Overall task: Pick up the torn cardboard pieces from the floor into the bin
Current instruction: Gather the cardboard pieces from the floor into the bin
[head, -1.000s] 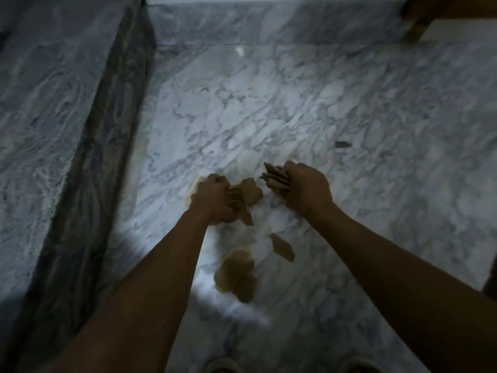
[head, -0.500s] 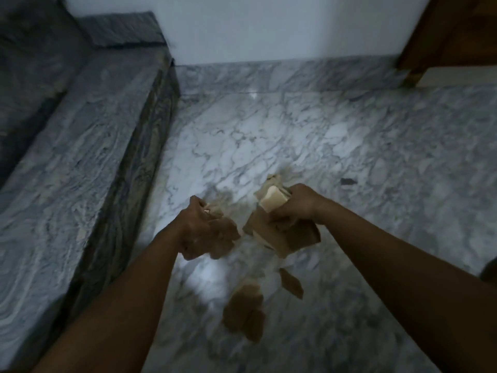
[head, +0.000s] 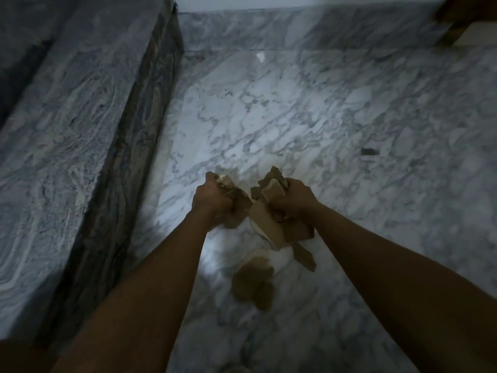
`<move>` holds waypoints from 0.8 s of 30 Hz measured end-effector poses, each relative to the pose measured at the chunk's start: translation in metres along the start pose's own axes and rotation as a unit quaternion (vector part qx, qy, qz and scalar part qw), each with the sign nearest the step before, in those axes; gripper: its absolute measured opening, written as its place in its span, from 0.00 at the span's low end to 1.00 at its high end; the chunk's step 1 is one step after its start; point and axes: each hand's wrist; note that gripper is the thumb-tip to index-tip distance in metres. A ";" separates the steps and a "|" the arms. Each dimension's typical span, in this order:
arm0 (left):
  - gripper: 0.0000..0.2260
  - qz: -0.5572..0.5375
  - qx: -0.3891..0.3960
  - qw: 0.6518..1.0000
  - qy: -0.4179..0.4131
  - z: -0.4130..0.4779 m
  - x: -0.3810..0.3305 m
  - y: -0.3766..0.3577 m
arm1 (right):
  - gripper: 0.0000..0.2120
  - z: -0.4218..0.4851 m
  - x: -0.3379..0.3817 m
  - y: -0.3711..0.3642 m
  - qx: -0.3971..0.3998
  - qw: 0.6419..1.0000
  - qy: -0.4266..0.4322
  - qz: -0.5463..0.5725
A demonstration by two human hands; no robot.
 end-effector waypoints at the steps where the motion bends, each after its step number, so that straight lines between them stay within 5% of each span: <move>1: 0.26 0.007 0.001 1.000 0.003 -0.002 0.001 0.005 | 0.21 -0.004 -0.002 0.005 0.007 1.000 0.011 0.010; 4: 0.17 0.004 0.040 0.999 -0.006 -0.025 -0.002 0.030 | 0.24 -0.028 -0.002 0.032 0.007 1.000 0.024 0.015; 6: 0.09 0.050 0.138 0.989 -0.030 -0.050 -0.010 0.042 | 0.21 -0.049 -0.005 0.054 0.035 0.999 0.022 0.010; 11: 0.15 0.082 0.317 0.945 0.025 -0.107 -0.023 -0.018 | 0.11 -0.087 -0.021 0.052 0.150 0.982 -0.046 -0.104; 15: 0.19 0.230 0.184 0.953 -0.072 -0.127 -0.006 -0.108 | 0.28 -0.093 -0.046 0.015 0.141 0.983 -0.038 -0.109; 18: 0.15 0.177 0.125 0.971 -0.101 -0.127 0.001 -0.123 | 0.32 -0.097 -0.059 -0.014 0.077 0.994 -0.014 -0.078; 24: 0.29 0.210 0.137 0.964 -0.089 -0.116 -0.002 -0.117 | 0.25 -0.091 -0.055 -0.025 0.047 0.990 -0.043 -0.125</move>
Point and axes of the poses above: each hand's wrist, its own z-axis towards the middle knuckle, its own y-axis out of the back of the hand, x = y × z, and after that the axes turned 14 degrees about x, right-handed
